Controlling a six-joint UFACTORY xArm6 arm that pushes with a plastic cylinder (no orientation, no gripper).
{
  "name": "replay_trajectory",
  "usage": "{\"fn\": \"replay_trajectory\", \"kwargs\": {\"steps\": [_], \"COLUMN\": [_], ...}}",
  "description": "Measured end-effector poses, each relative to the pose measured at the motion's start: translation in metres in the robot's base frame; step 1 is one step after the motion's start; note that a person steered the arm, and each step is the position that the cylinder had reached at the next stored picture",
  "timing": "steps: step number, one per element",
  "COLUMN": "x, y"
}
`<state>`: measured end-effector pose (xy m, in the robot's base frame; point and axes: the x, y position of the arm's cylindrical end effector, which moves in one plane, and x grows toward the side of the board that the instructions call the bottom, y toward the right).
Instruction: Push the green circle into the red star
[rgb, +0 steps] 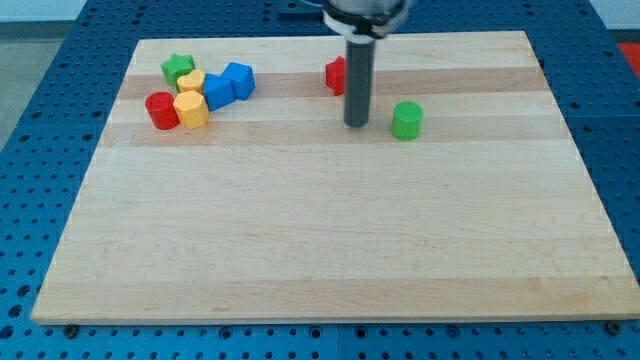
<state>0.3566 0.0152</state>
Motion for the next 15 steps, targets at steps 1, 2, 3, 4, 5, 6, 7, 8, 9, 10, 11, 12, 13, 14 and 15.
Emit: {"fn": "replay_trajectory", "kwargs": {"steps": [1,2,3,4,5,6,7,8,9,10,11,12,13,14,15], "x": [0.024,0.108,0.143,0.084,0.082,0.065,0.041,0.027,0.027,0.070,0.053,0.034,0.001,0.001,0.001], "y": [0.012,0.068,0.121,0.147,0.139,0.099,0.069,0.048,0.047,0.077,0.103,0.103,0.089,0.084,0.079]}}
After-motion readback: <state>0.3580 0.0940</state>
